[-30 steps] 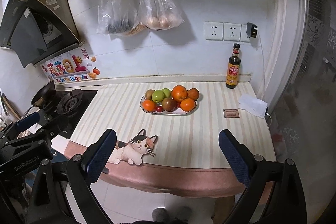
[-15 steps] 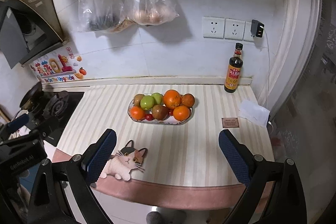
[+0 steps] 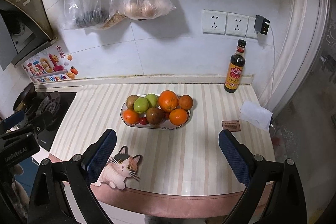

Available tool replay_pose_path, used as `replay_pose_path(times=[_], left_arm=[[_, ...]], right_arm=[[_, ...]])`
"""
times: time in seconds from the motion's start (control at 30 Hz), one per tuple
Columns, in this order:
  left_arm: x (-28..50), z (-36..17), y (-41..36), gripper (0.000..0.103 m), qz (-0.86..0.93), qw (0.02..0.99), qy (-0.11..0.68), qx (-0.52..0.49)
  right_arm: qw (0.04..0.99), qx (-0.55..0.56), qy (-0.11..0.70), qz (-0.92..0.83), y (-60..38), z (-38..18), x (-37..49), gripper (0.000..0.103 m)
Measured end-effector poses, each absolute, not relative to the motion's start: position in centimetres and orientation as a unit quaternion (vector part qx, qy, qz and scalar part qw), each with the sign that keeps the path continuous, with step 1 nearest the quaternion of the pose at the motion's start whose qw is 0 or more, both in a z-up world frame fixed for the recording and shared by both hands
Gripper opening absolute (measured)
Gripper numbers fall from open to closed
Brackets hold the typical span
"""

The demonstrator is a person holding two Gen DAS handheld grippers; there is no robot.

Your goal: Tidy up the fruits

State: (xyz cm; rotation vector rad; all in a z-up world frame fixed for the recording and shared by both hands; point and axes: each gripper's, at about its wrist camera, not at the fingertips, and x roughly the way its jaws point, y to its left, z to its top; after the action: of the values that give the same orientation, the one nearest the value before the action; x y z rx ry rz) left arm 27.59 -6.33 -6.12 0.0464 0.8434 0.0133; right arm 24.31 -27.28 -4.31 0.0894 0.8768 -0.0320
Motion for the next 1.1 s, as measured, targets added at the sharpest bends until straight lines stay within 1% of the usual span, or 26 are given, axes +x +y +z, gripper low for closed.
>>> replay_pose_path(times=[0.53, 1.1], left_arm=[[27.72, -6.43, -6.66, 0.103, -0.006, 0.909, 0.416, 0.028], [27.11, -6.09, -6.96, 0.103, -0.001, 0.911, 0.410, 0.030]], right_arm=[[0.901, 0.055, 0.430, -0.016, -27.13, -4.86, 24.58, 0.100], [0.901, 0.041, 0.431, -0.017, -26.98, -4.35, 24.22, 0.100]])
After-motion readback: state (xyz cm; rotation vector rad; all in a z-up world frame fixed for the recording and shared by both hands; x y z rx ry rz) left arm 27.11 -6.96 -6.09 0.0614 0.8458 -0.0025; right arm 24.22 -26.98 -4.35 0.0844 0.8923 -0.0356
